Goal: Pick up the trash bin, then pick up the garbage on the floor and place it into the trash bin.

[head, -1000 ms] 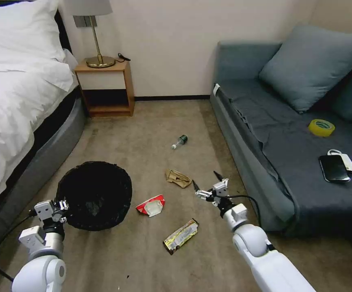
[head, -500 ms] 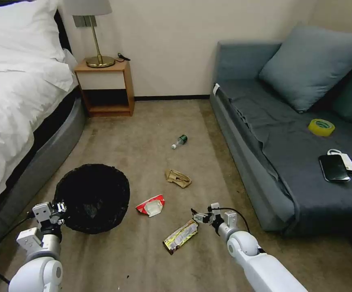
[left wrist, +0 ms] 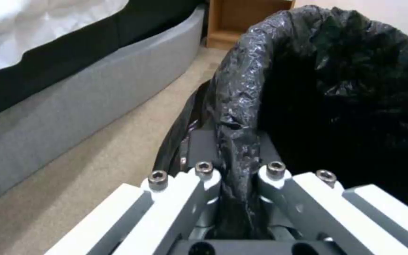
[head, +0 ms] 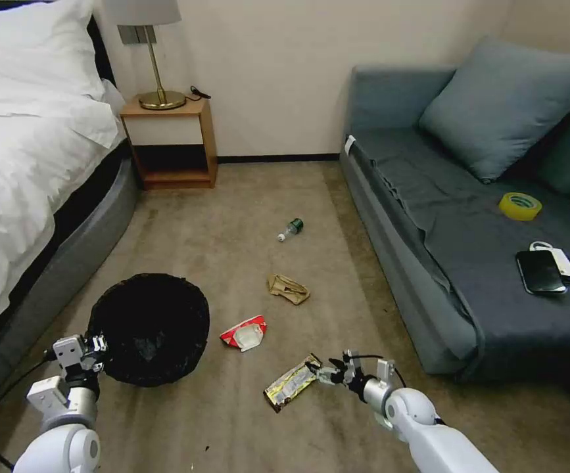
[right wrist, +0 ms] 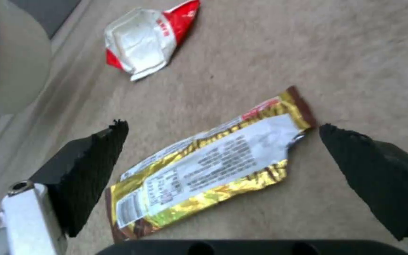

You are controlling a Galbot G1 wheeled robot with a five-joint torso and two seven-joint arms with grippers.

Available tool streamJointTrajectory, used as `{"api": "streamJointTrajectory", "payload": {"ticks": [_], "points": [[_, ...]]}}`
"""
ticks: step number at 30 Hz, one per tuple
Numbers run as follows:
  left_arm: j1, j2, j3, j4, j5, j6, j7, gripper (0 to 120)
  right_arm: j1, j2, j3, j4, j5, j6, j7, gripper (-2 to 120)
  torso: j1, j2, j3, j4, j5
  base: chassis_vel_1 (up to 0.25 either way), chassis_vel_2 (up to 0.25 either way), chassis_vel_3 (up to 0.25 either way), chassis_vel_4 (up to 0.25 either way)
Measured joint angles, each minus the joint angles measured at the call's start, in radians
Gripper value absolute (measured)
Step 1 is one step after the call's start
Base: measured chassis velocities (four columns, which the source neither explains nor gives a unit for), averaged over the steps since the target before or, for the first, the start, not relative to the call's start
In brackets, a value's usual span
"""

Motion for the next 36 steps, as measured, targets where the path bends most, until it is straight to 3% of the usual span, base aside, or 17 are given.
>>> {"api": "streamJointTrajectory", "payload": {"ticks": [13,36], "points": [[0.002,-0.007,0.002,0.020,0.015,-0.013,0.015,4,0.069,0.089,0.007,-0.175,-0.146,0.110,-0.115,100,0.000,0.000,0.000,0.0002,0.0001,0.000,0.000,0.000,0.000],[-0.005,-0.009,0.004,0.048,0.029,-0.029,0.023,4,0.146,0.117,0.116,-0.386,-0.223,0.223,-0.190,100,0.000,0.000,0.000,0.0000,0.0000,0.000,0.000,0.000,0.000]]}}
